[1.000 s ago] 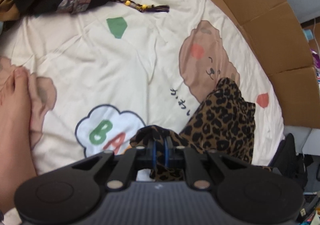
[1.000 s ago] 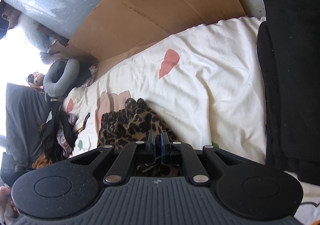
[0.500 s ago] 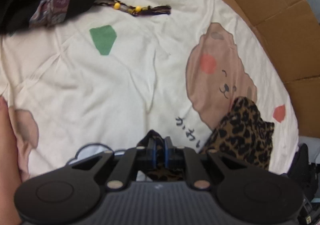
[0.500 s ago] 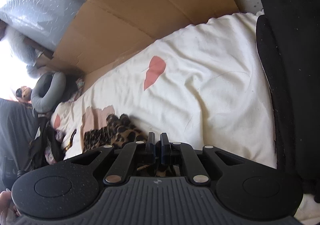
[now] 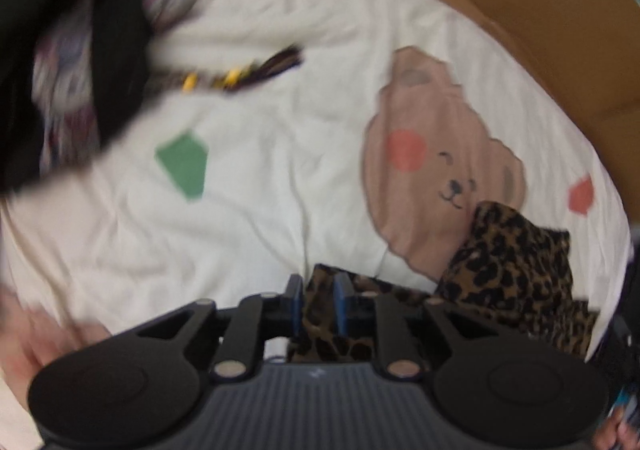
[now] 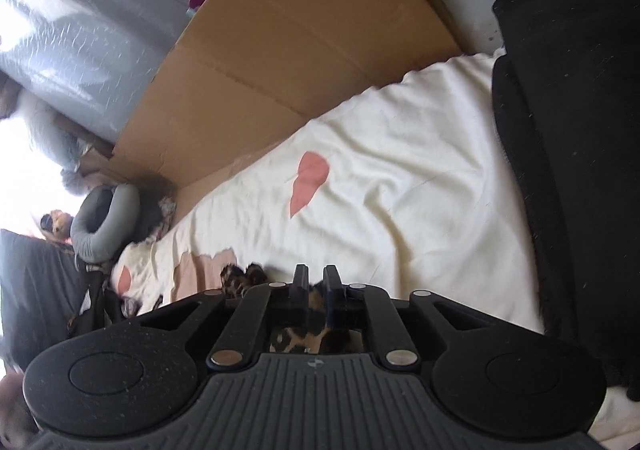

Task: Fold clothes
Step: 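Open both grippers to release the folded skirt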

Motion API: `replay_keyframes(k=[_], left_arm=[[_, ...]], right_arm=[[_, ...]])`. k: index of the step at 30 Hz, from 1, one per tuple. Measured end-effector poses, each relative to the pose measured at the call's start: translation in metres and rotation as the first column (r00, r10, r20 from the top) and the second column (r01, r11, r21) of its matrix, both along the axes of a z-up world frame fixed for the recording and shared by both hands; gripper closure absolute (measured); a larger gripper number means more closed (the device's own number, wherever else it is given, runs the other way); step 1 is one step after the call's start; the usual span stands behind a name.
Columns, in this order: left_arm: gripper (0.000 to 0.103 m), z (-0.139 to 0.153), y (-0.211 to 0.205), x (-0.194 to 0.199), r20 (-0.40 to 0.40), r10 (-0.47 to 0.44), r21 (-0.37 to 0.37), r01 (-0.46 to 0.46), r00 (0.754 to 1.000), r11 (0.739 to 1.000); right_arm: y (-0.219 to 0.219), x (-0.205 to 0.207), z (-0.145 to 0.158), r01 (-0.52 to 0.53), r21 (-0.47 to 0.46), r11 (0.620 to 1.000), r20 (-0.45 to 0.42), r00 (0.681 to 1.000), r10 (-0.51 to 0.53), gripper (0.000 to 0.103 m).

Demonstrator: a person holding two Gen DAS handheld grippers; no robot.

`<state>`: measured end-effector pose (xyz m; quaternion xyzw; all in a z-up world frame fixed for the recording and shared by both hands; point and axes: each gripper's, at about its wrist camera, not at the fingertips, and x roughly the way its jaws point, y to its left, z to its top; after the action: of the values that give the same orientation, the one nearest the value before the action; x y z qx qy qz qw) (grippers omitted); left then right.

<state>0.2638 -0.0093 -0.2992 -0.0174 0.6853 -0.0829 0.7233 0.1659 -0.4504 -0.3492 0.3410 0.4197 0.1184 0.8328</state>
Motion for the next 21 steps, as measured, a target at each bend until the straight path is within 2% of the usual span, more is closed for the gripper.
replay_keyframes(k=[1,4,8,12,14,16,21], left_arm=[[0.068,0.006,-0.001,0.003,0.001,-0.022,0.018,0.022,1.0,1.0],[0.066,0.021,-0.002,0.008,0.012,-0.101,0.049,0.1,0.995,0.994],[0.064,0.027,-0.003,0.013,0.012,-0.167,0.053,0.166,0.986,0.985],[0.062,0.023,-0.009,0.013,0.012,-0.244,0.023,0.243,0.97,0.97],[0.054,0.018,-0.012,0.008,0.022,-0.288,0.003,0.288,0.957,0.958],[0.054,0.013,-0.013,0.001,0.04,-0.33,-0.013,0.33,0.943,0.944],[0.053,-0.005,-0.008,-0.018,0.092,-0.356,-0.081,0.363,0.93,0.928]], right_arm=[[0.003,-0.001,-0.001,-0.005,-0.005,1.0,0.001,1.0,0.005,0.093],[0.01,-0.002,-0.003,-0.013,-0.013,1.0,0.002,1.0,0.013,0.077],[0.019,-0.001,0.001,-0.066,-0.029,0.997,0.012,0.998,0.066,0.077],[0.025,0.002,0.008,-0.094,-0.101,0.99,0.013,0.995,0.096,0.077],[0.026,0.002,0.008,-0.096,-0.12,0.988,0.002,0.995,0.097,0.077],[0.027,0.003,0.008,-0.108,-0.141,0.984,-0.013,0.994,0.107,0.077],[0.037,0.003,0.019,-0.16,-0.248,0.955,-0.017,0.987,0.161,0.076]])
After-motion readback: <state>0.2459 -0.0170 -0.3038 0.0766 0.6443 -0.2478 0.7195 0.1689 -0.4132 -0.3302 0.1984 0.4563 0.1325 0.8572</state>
